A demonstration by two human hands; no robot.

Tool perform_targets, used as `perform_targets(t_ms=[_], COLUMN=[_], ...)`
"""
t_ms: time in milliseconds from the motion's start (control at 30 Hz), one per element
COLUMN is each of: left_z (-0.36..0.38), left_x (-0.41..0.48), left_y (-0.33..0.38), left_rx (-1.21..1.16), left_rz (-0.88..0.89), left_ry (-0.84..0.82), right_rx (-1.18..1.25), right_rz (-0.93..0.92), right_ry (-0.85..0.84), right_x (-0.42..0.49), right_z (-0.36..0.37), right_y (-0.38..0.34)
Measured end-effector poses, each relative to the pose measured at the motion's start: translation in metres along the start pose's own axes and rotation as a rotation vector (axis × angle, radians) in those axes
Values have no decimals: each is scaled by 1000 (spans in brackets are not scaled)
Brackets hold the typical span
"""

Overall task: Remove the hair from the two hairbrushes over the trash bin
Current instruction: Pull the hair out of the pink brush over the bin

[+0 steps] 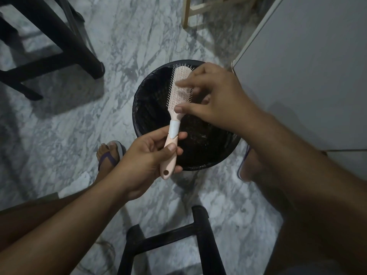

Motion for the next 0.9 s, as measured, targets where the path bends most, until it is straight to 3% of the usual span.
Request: perform_targets(t_ms=[267, 333, 500, 633, 767, 900], left_z=[-1, -2, -2, 6, 5, 6], left_x=[0, 1, 2, 0, 1, 0], left_y=[-1, 1, 10, 4, -2, -3], left_rx=[75, 114, 177, 58, 16, 34], left_rz=[103, 122, 167, 28, -22, -11], left_ry=[51, 57, 45, -11, -13, -20], right_rx=[-417, -464, -346, -250, 5, -75], right_rz=[-55, -68, -97, 12, 265, 163], right_ry=[-164, -141, 140, 126, 158, 196], right_x=[-8, -13, -14, -9, 7, 12], right_z=[11, 12, 6, 8, -15, -32], right_y=[-19, -22, -26, -13, 7, 6])
Point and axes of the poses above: each hand's wrist, its own x-axis towards the middle knuckle, its own z-axis out of the palm, y = z × x, the point moved 6 cm from there along x, towards the middle knuckle, and after that the axes turned 13 degrees about y, right-handed, at the moved point
